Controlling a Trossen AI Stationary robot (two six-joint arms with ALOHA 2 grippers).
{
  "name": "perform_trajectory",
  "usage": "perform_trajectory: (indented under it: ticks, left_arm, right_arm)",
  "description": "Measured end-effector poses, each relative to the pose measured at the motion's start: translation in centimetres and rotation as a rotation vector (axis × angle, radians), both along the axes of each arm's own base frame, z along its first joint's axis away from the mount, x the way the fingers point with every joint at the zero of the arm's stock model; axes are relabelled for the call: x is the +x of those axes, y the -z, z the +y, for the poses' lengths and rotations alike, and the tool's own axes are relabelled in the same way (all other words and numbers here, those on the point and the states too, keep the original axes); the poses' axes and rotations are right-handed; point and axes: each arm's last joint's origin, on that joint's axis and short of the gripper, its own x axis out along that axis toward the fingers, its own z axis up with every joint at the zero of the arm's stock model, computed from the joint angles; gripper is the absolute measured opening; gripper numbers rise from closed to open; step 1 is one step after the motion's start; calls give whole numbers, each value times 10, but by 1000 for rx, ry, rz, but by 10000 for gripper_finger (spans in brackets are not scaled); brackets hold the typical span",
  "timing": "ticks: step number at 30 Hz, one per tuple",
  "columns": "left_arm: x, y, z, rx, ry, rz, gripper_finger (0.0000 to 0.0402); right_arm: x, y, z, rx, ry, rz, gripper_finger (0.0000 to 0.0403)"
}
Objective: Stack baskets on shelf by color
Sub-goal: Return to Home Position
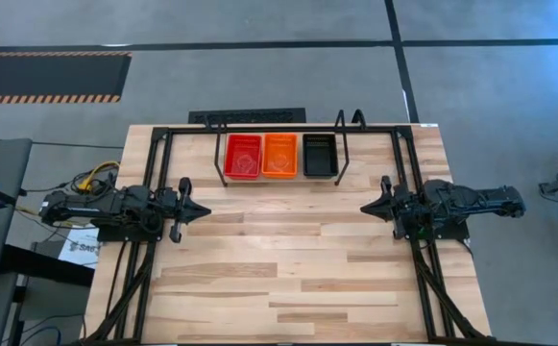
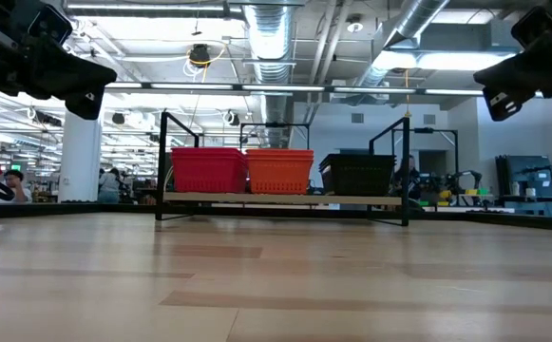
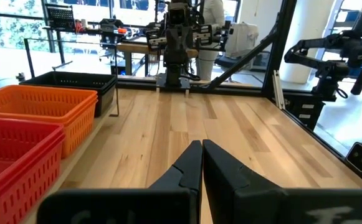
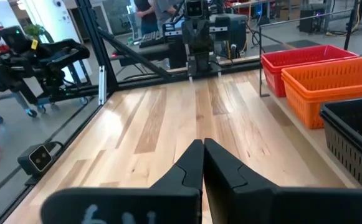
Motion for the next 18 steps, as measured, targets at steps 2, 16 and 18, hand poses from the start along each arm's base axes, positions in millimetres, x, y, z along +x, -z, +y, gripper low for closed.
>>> perform_trajectory:
  ticks: [2,16,18]
  left_arm:
    - [0,0,0,0,0,0,0]
    - [0,0,0,-1,0,1,0]
    - [0,0,0,0,0,1,0]
  right_arm:
    - [0,1,0,-1,0,11,28]
    - [0,4,0,-6,0,42,29]
    - [0,4,0,-6,-1,42,29]
